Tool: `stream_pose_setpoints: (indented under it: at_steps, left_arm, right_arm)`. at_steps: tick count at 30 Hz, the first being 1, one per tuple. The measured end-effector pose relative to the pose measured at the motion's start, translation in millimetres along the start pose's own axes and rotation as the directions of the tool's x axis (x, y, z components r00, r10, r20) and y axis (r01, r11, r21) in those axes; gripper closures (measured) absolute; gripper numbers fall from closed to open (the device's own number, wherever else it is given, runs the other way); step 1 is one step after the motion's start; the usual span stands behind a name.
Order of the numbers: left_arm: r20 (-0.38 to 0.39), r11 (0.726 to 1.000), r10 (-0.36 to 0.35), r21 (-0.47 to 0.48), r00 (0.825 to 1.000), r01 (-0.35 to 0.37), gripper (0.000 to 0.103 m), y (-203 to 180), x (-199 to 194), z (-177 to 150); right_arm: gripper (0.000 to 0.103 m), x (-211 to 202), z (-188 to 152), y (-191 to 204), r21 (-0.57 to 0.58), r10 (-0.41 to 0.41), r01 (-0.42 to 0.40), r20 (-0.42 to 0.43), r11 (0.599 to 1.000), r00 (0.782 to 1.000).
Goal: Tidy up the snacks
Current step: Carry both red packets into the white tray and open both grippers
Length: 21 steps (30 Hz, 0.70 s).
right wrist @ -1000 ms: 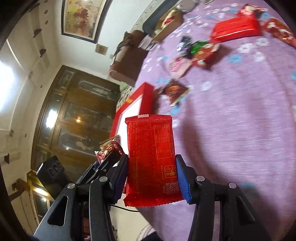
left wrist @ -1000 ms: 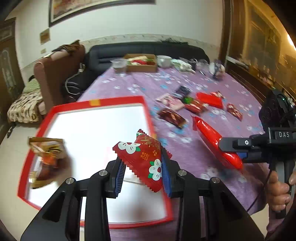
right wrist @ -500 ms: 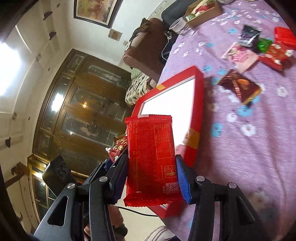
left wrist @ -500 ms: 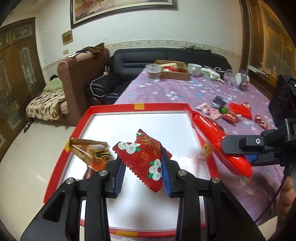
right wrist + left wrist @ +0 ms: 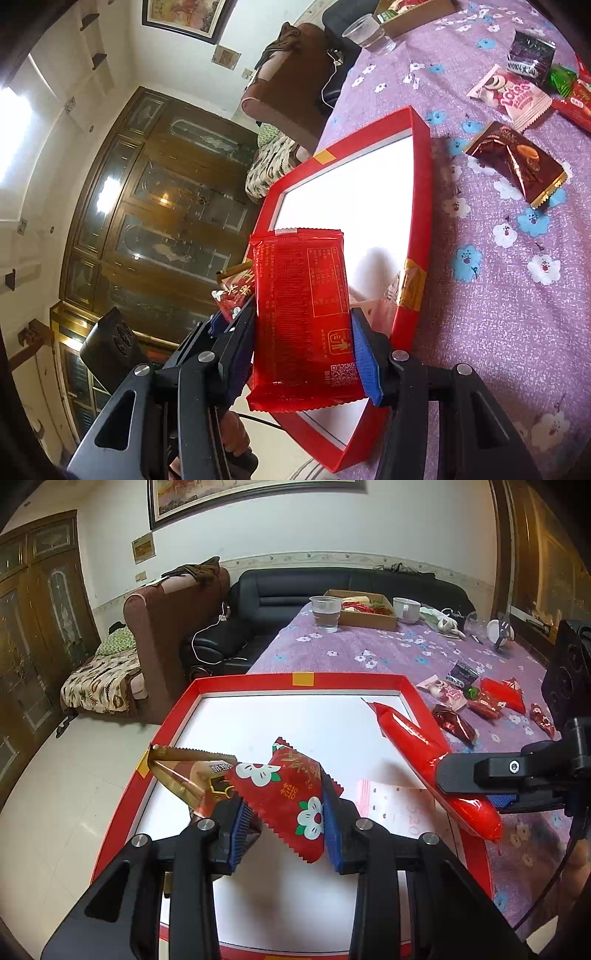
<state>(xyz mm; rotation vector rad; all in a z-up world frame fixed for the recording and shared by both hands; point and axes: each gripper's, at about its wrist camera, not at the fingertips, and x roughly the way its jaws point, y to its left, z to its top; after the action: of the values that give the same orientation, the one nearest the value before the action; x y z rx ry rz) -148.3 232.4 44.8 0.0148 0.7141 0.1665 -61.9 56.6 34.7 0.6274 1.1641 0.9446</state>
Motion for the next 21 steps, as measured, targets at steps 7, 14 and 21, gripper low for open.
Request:
stream_pose_setpoints:
  at_steps: [7, 14, 21]
  left_arm:
    - [0.003, 0.999, 0.044, 0.015, 0.999, -0.044, 0.070, -0.5, 1.7, -0.6]
    - [0.018, 0.993, 0.118, 0.019, 0.993, -0.119, 0.054, 3.5, -0.2, 0.1]
    - [0.067, 0.984, 0.176, 0.010, 0.982, -0.177, 0.032, 6.1, -11.3, 3.6]
  right_arm:
    - [0.052, 3.3, 0.3, 5.2, -0.020, -0.017, 0.017, 0.005, 1.000, 1.000]
    - [0.050, -0.9, -3.5, 17.7, -0.125, -0.088, 0.095, 0.059, 0.988, 0.994]
    - [0.051, -14.1, -5.9, 7.9, -0.134, -0.105, 0.117, 0.097, 0.984, 0.990]
